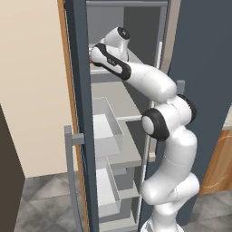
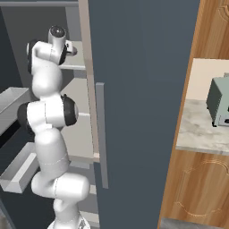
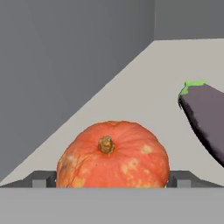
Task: Take the squash and eggplant out of the freezer and place them in the tupperware container on the counter. Then put the tupperware containing the vegetables back in the freezer.
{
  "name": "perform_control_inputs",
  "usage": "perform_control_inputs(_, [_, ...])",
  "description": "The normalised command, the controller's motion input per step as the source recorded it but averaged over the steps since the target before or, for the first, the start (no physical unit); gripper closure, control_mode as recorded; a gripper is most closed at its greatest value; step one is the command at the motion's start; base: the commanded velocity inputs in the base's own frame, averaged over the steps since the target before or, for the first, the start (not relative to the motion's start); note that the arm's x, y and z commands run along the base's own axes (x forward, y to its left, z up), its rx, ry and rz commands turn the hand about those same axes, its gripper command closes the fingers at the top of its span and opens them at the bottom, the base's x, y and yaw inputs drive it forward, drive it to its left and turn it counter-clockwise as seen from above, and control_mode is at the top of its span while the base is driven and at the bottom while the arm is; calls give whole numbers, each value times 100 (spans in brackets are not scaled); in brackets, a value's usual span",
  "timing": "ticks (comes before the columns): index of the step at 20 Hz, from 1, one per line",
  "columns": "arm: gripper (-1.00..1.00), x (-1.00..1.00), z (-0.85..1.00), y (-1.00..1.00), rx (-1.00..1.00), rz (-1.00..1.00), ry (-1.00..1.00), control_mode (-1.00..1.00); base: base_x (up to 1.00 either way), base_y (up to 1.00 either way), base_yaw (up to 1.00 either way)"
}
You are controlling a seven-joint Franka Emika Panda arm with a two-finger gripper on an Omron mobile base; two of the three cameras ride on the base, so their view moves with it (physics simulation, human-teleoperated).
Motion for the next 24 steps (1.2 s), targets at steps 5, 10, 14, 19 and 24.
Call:
perform_control_inputs(5, [100, -7, -11, 5, -1, 0, -2, -100, 0, 0, 0])
perform_control_inputs(10, [100, -58, -12, -24, 0, 0, -15, -100, 0, 0, 0])
perform_control_inputs(14, [100, -84, -24, -28, 0, 0, -20, -100, 0, 0, 0])
perform_control_inputs(19, [100, -100, 10, -45, 6, 0, -22, -100, 0, 0, 0])
perform_control_inputs(24, [100, -100, 23, -45, 6, -2, -7, -100, 0, 0, 0])
